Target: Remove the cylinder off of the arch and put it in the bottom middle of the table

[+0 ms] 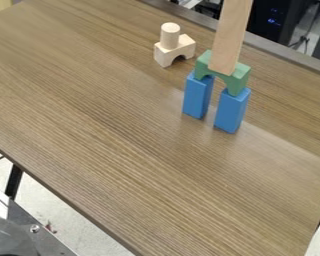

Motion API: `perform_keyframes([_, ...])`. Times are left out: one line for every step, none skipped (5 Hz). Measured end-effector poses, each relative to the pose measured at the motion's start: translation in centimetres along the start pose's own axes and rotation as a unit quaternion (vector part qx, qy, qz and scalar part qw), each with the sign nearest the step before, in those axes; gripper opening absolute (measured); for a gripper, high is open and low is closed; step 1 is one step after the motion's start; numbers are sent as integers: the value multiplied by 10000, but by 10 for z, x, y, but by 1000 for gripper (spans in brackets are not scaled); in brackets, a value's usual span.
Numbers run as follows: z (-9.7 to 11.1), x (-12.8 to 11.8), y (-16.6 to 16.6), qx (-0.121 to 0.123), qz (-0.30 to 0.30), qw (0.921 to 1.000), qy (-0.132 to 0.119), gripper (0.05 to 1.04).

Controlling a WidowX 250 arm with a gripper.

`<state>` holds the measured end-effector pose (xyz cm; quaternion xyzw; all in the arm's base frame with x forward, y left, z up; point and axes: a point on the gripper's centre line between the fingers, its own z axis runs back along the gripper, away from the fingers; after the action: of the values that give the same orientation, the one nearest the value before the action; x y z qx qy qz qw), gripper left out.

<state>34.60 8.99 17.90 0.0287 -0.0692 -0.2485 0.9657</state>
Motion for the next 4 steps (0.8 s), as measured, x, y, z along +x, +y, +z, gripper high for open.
perform_keyframes([-21, 2, 9, -138, -414, 9990, 85, 999])
perform_keyframes([-45, 4, 16, -390, -930, 9947, 220, 999])
perform_keyframes([-60, 4, 21, -415, -1247, 9900, 512, 999])
perform_keyframes([-64, 4, 20, -479, -1335, 9884, 544, 999])
